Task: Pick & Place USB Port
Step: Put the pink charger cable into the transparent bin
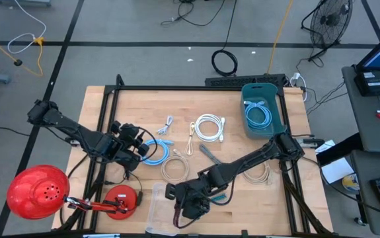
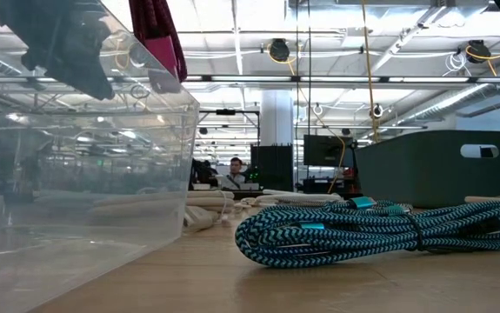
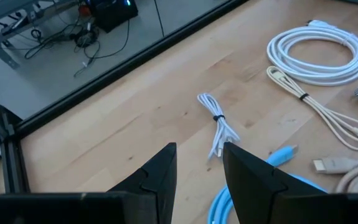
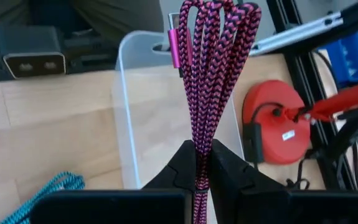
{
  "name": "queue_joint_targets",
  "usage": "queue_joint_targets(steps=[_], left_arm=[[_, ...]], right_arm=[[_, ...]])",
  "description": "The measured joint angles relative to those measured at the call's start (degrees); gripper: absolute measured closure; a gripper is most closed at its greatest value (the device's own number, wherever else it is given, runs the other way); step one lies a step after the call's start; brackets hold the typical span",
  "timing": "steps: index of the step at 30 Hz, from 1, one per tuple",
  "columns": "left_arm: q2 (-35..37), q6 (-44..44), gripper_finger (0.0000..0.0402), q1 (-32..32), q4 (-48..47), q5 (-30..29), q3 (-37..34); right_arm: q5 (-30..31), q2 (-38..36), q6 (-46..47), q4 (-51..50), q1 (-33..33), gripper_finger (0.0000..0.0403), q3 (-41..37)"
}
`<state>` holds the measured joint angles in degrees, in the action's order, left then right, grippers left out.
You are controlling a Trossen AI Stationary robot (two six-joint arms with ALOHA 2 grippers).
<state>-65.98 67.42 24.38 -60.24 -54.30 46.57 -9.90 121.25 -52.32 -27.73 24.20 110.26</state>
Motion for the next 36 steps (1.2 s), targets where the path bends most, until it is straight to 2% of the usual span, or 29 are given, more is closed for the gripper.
queue_joint_targets(steps=[3,9,11,17,36], left_arm=[[0.0,0.05,0.027,0.0,0.06,0.0,0.0],[0.0,0.14,0.027,0.0,0.08,0.0,0.0],[0.0,0.14,0.027,0.0,0.08,0.06,0.0],[0.0,0.0,0.027,0.02,0.12,0.31,0.0],[0.0,-0.7,0.027,0.02,0.09,1.54,0.0]], right_arm=[[-2.54,0.0,0.16,1.49,-0.01,0.0391,0.0],[-2.73,0.17,1.21,3.93,-0.52,0.0391,0.0],[-4.94,1.29,2.45,5.38,-1.22,0.0391,0.04],[-5.13,4.53,3.42,4.94,-2.6,0.0391,-0.1],[-9.12,5.35,7.21,1.65,-3.99,0.0391,-0.34]])
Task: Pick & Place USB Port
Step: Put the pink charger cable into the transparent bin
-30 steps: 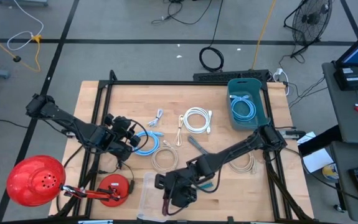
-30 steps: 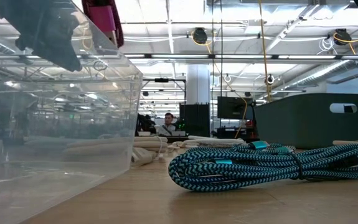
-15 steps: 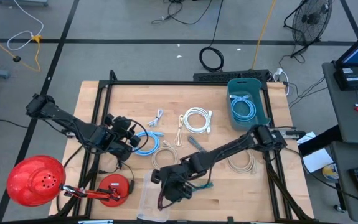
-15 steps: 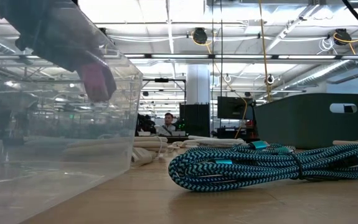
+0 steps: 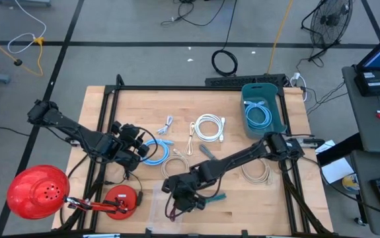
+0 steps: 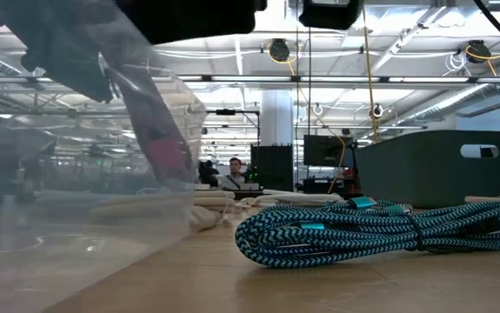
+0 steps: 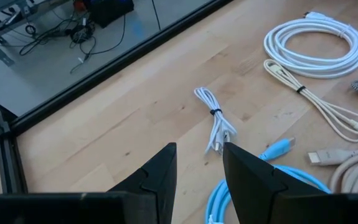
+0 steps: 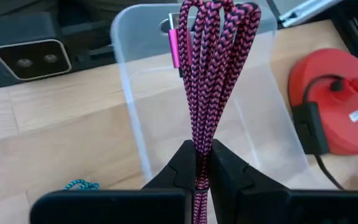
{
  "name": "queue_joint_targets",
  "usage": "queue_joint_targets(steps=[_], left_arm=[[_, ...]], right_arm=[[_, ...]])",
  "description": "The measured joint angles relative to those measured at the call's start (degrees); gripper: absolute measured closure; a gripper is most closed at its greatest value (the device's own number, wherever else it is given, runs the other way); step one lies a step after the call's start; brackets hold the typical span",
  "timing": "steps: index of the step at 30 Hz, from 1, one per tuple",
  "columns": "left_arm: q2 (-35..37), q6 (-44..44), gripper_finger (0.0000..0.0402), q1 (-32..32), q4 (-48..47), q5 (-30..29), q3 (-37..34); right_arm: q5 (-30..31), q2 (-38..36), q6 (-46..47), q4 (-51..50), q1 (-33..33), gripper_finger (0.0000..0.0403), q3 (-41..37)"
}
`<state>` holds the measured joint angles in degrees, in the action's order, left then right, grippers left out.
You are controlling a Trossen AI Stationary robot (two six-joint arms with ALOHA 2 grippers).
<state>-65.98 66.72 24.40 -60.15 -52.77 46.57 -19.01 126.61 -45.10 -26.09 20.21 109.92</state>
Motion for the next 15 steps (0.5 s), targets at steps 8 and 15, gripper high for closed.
queue_joint_targets(steps=[8,15], left_arm=[[0.0,-0.02,0.027,0.0,0.01,-0.01,0.0],[0.0,-0.02,0.027,0.0,0.01,-0.03,-0.02]], right_arm=[[-1.09,-0.04,0.07,0.59,-0.06,0.0391,-1.94],[-2.33,-0.09,0.07,1.4,-0.17,0.0391,-3.6]])
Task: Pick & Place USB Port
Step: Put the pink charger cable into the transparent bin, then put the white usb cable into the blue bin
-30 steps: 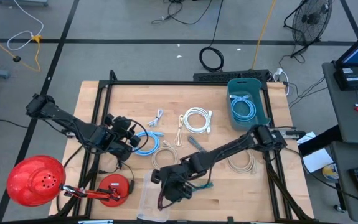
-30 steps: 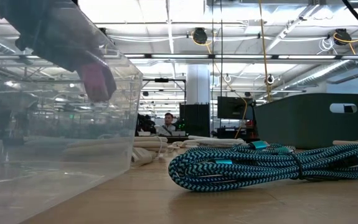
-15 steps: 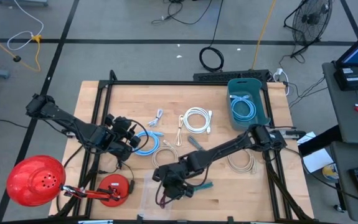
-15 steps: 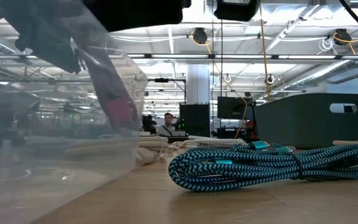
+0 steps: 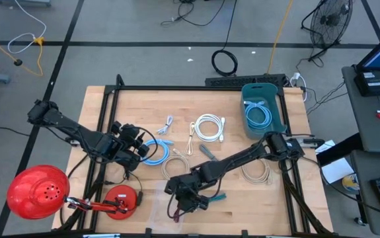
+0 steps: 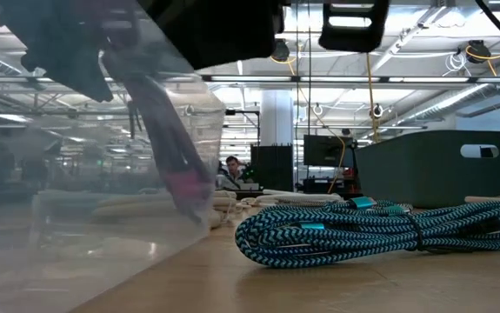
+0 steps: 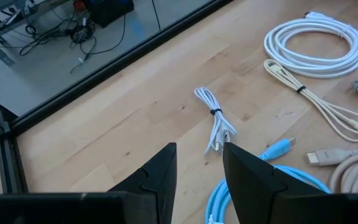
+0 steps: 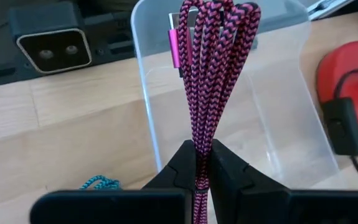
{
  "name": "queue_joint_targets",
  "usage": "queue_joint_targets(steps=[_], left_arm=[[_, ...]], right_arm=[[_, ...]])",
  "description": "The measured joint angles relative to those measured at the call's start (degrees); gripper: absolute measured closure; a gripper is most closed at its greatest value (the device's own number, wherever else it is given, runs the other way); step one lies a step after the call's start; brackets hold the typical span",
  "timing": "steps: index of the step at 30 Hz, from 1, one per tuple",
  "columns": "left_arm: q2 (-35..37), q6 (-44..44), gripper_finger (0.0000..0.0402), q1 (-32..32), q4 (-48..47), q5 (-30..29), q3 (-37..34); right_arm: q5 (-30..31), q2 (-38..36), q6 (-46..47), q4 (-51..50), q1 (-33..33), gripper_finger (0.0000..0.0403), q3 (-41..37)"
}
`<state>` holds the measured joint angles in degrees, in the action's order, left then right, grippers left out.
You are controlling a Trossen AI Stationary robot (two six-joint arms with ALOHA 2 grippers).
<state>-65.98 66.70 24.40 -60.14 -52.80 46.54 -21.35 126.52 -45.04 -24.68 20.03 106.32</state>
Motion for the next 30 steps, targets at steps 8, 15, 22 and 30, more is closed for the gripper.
queue_joint_targets(steps=[8,15,22,30], left_arm=[[0.0,0.0,0.027,0.0,0.0,0.0,0.0],[0.0,0.0,0.027,0.01,0.01,-0.02,0.0],[0.0,0.73,0.027,0.0,0.22,0.07,-1.96],[0.0,1.4,0.027,0.0,0.31,0.2,-2.38]], right_arm=[[0.46,-0.02,0.81,0.83,-0.07,0.0391,0.0],[3.11,-0.02,2.56,2.2,-0.11,0.0369,0.02],[3.13,-0.02,3.37,2.3,-0.17,0.0344,0.02],[3.2,-0.02,3.5,2.93,-0.17,0.0361,0.02]])
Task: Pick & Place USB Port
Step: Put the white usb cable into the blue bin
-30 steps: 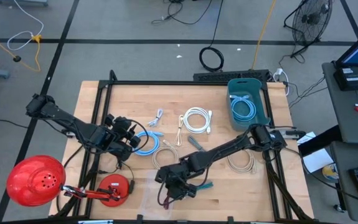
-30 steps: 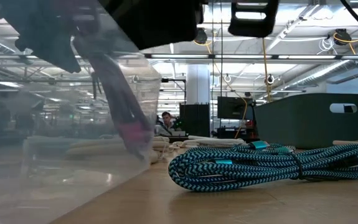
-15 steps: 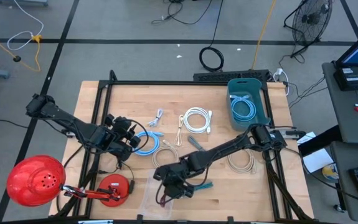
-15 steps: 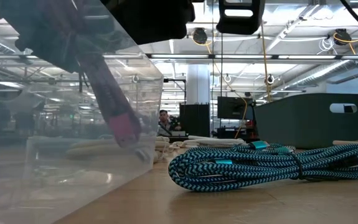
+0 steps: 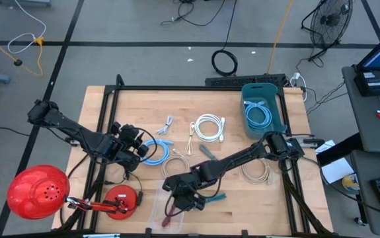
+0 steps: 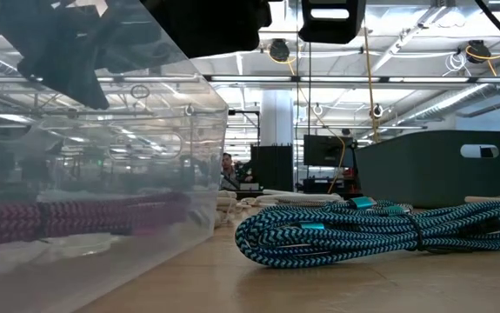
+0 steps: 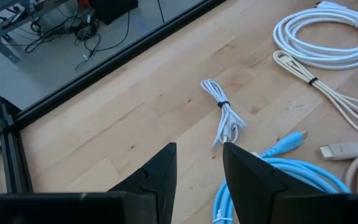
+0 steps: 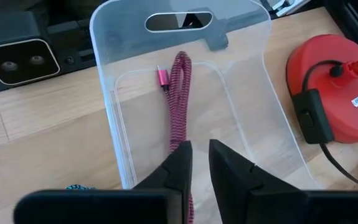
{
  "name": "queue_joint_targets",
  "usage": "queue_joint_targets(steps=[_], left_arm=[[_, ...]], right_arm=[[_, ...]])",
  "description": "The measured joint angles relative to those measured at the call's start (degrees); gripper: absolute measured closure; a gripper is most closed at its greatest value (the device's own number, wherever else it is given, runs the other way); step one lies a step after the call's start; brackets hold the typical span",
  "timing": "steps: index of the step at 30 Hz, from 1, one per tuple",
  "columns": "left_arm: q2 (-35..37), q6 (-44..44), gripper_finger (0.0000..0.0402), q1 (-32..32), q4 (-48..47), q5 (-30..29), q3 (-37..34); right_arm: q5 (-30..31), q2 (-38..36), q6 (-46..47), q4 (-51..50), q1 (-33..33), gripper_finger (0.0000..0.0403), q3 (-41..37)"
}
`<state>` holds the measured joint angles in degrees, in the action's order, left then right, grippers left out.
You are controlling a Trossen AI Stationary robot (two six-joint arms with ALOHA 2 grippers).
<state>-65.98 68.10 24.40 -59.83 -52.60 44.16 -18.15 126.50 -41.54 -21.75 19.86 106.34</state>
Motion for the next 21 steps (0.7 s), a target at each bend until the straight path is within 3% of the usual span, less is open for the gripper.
queue_joint_targets(steps=[3,11,21], left_arm=[[0.0,0.04,0.027,0.0,0.0,0.0,-0.02],[0.0,0.42,0.027,0.0,0.07,-0.26,0.0],[0.0,1.31,0.027,0.0,0.02,-0.97,0.0]], right_arm=[[0.55,0.0,0.35,0.97,0.0,0.0364,0.0],[10.19,-0.72,0.5,6.16,-0.02,0.0365,0.09],[28.34,-5.33,3.82,8.33,0.05,0.0365,0.07]])
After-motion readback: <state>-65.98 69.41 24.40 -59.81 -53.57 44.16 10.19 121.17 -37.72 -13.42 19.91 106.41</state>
